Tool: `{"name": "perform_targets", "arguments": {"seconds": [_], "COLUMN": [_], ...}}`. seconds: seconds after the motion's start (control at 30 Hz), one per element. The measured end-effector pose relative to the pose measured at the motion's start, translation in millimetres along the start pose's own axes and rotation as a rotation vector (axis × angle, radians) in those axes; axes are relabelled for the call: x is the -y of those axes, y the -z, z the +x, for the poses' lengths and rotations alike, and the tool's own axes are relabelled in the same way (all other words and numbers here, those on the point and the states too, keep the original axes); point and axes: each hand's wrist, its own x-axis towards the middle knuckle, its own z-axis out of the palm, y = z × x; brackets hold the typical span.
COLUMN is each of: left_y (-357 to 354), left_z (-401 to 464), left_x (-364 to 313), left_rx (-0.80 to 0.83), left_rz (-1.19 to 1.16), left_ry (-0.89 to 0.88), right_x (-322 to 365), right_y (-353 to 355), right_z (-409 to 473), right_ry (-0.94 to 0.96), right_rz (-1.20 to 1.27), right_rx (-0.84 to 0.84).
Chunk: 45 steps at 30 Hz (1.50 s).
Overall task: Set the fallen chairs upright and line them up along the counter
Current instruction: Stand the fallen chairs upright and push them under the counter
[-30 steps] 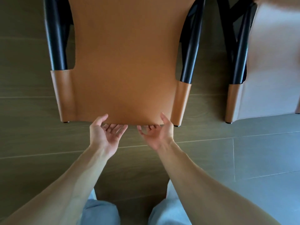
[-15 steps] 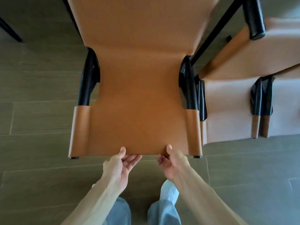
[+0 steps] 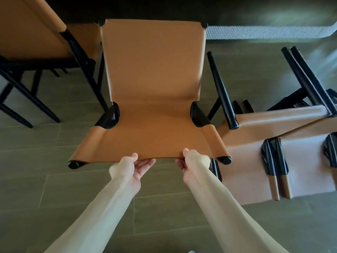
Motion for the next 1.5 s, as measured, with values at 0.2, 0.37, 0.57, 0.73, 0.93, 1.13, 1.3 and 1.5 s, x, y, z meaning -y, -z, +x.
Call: {"name": "perform_targets", "arguments": {"seconds": [0.2,0.37,0.57,0.73,0.93,1.13,1.3,1.5], "left_y": [-61.7,-111.8,-183.0,-248.3,-304.0,-334.9,-350.8,-351.5], "left_z": [8.6,22.9,46.0,71.6,91.3,109.2,117.5,106.0], "left_x": [-43.2,-85.8,-146.2,-199.9,-246.6,-269.5,-283.0,-287.3], "left_rx": [0.023,0.108,0.203,0.283,0.328,0.328,0.327,0.31], "left_rz": [0.054,0.092,0.115,0.142,0.165,0.192,0.236,0.354], "left_ry": [-0.196,-0.291,-0.321,-0.293,-0.272,-0.245,-0.248,-0.275], "right_x": [64.6,119.4,193.0,260.5,311.2,337.9,351.6,354.9], "right_y": [-43.7,-83.0,-135.6,-190.3,-244.3,-271.2,-285.5,-270.8], "right_z": [-12.4,-19.2,-14.1,-6.0,5.1,12.7,19.0,16.4], "right_ry": [0.246,0.347,0.427,0.432,0.496,0.524,0.563,0.569], "right_rz": [-0.092,-0.139,-0.208,-0.217,-0.23,-0.255,-0.302,-0.332], "right_rx": [0.073,0.13,0.152,0.177,0.12,0.084,0.081,0.129]}}
